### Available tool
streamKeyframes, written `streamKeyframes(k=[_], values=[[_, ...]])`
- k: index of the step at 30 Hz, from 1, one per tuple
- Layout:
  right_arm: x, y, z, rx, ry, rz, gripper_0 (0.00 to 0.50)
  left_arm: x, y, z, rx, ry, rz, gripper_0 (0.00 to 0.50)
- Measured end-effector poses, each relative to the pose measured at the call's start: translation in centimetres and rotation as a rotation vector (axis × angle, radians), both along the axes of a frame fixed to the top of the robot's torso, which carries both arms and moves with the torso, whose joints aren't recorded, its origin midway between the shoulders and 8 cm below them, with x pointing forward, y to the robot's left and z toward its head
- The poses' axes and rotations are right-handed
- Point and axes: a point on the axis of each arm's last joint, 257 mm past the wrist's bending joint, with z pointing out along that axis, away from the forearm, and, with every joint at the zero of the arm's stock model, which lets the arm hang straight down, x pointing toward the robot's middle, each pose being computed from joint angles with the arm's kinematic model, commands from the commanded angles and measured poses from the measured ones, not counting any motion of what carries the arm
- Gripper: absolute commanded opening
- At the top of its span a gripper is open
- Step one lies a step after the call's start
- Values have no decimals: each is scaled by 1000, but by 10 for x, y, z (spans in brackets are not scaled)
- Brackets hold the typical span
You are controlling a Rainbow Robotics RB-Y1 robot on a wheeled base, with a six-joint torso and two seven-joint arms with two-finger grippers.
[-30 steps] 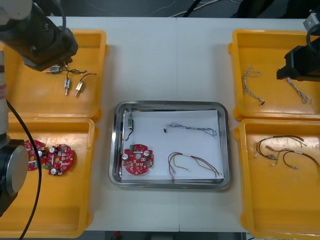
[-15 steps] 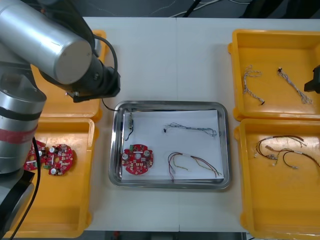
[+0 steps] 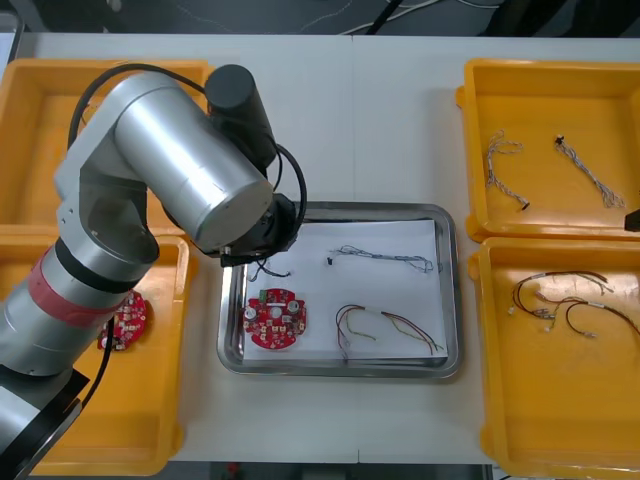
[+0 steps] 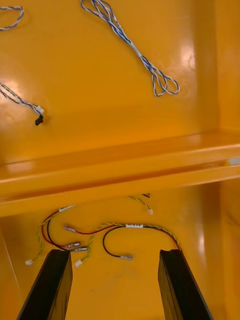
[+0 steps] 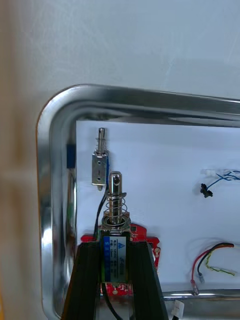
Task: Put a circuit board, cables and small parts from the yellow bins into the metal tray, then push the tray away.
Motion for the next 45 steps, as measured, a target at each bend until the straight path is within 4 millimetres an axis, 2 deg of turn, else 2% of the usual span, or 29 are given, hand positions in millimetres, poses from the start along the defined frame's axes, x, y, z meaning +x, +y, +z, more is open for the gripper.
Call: streamKeyframes(k=[6,11,17,38,45], values=[[-6,-5,-5,26,9,-35,500,8,-11,-11,-2,-24,-16,0],[-7,-4,-7,40,11,-48,500,28,-9,-22,-5,-52,7,0],[-7,-3,-7,43,13,-44,500,38,-4,-29,-2,-58,28,0],[-9,2,-7,46,11,-25,500,27,-21,-46,19,-41,-39,0],[-10,2,-7,46,12,-25,500,34,-21,-52,7,-44,-35,0]])
